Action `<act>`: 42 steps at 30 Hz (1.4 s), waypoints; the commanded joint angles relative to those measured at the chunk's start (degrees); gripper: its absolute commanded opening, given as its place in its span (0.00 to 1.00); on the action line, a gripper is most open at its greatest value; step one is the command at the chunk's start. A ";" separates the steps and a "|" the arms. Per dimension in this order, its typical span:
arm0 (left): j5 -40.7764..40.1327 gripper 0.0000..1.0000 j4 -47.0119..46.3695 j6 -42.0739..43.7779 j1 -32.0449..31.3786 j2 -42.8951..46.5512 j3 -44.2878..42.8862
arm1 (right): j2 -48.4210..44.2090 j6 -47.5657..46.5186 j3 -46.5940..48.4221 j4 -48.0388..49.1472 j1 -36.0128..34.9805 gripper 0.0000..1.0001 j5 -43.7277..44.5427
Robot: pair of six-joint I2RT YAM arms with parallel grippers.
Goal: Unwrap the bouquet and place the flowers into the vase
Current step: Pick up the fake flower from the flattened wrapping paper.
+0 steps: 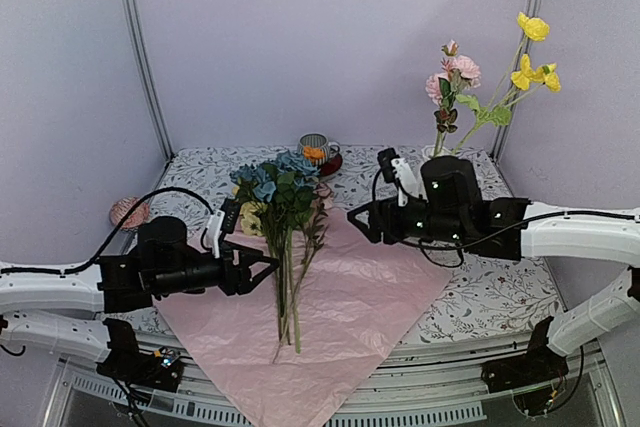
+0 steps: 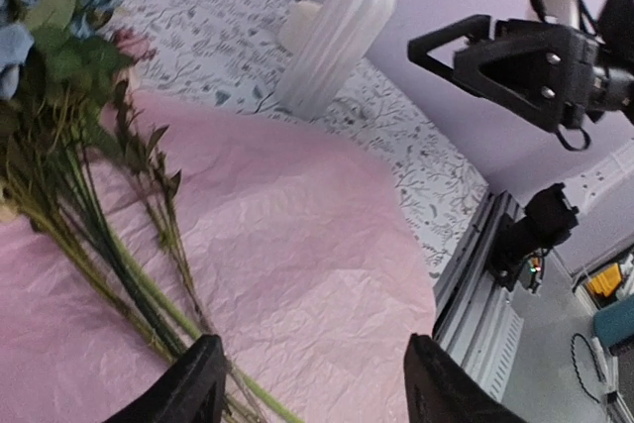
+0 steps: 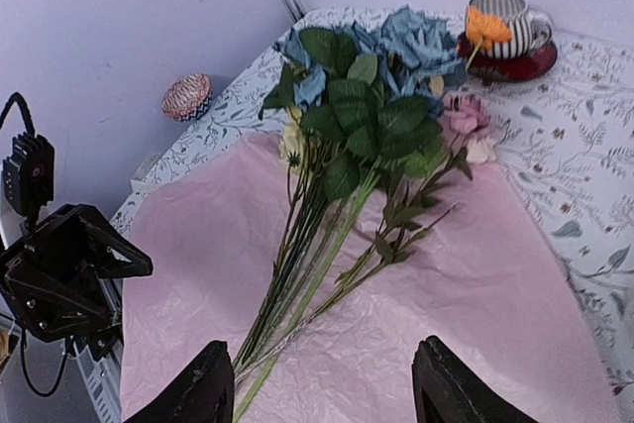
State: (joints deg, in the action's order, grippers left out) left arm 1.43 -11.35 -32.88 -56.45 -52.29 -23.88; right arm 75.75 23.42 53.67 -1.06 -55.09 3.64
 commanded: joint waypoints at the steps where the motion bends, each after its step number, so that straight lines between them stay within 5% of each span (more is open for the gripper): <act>1: -5.89 0.58 9.93 -0.74 0.35 -6.12 -4.70 | 6.25 11.12 -2.48 9.62 -2.80 0.63 0.95; 8: -0.02 0.43 10.61 0.09 -0.73 -18.95 -9.73 | 14.86 15.04 1.66 10.47 -5.94 0.61 3.39; 12: -0.11 0.26 13.30 0.46 -1.70 -27.65 -14.25 | 14.12 14.75 -0.40 14.19 -6.08 0.61 4.31; 39: -9.38 0.28 26.90 -0.85 -1.75 -50.65 -31.74 | 10.63 16.63 -8.30 17.25 -6.16 0.60 9.13; 42: -9.03 0.19 27.23 -0.83 -1.74 -50.89 -32.11 | 10.81 16.58 -8.49 17.34 -6.17 0.59 9.52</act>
State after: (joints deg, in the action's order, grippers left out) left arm -7.03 13.85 -33.17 -57.78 -102.30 -54.70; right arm 88.12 39.68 46.04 14.76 -61.08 11.86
